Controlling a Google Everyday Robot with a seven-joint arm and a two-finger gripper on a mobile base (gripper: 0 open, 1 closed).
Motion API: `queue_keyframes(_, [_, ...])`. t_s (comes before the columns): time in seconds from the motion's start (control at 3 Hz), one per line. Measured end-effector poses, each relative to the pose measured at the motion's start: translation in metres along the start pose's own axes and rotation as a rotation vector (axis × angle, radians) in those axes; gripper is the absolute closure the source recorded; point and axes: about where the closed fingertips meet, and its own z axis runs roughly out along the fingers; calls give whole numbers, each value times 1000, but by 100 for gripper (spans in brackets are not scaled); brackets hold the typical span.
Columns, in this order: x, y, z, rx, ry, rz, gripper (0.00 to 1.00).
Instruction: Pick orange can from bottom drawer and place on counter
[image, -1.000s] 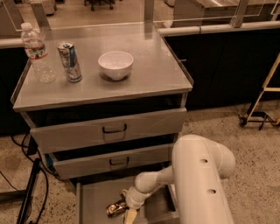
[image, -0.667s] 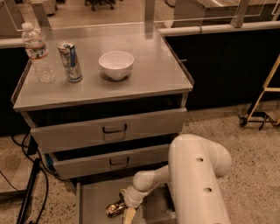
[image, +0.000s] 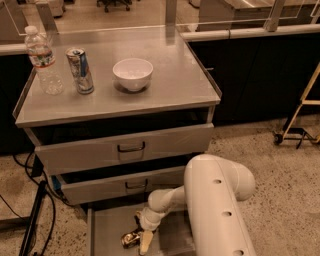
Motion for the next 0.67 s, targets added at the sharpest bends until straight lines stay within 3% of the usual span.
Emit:
queue_keyframes(0.33, [7, -7, 6, 6, 1, 7, 0])
queue_keyframes(0.67, [18, -28, 13, -4, 9, 16, 0])
